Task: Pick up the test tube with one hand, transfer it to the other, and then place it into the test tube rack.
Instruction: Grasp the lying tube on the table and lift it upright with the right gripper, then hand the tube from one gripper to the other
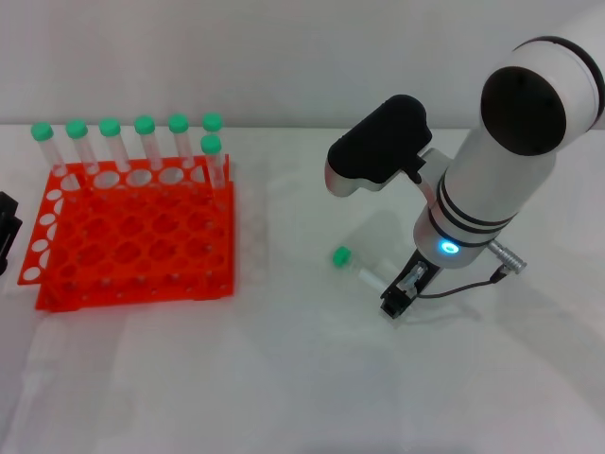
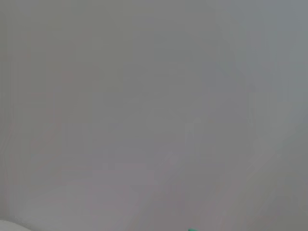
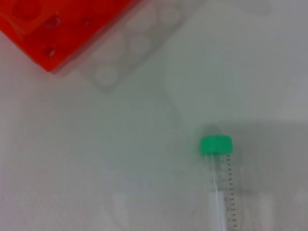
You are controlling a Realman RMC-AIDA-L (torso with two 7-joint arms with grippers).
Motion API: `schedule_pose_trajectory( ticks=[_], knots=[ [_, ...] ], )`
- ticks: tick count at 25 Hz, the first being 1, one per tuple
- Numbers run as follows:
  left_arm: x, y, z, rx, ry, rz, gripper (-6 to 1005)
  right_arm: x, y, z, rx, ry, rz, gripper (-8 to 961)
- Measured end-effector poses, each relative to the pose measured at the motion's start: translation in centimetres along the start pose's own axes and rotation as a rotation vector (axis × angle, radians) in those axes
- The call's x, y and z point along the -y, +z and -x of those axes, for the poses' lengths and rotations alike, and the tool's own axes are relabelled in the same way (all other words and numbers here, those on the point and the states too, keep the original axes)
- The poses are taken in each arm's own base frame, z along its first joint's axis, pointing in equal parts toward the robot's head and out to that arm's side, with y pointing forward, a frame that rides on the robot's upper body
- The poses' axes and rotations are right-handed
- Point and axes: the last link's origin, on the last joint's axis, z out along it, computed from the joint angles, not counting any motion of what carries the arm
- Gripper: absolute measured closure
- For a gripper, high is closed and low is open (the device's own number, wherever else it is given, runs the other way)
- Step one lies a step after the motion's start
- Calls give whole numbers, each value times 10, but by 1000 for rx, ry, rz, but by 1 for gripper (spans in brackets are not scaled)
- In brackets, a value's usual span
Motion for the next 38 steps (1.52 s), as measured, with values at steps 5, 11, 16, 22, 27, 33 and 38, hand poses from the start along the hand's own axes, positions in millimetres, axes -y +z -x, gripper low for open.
schedule_pose_trajectory(
  ticks=[5,11,16,22,27,33,38],
  knots=[
    [0,0,0,2,0,2,150,-1,1,-1,-4,-8,-2,565],
    [0,0,0,2,-1,1,150,-1,2,-2,-12,-17,-7,641],
    [0,0,0,0,-3,2,149,-1,2,-2,-14,-25,-7,747],
    [0,-1,-1,-10,-5,4,149,3,-10,0,58,2,31,763],
    [1,-6,-5,-40,-11,-3,149,27,-36,-10,261,62,112,766],
    [-3,-9,-12,-89,-20,37,148,50,-67,-49,633,126,223,765],
    [-11,-9,-19,-131,-29,99,148,53,-64,-96,917,130,275,765]
  ],
)
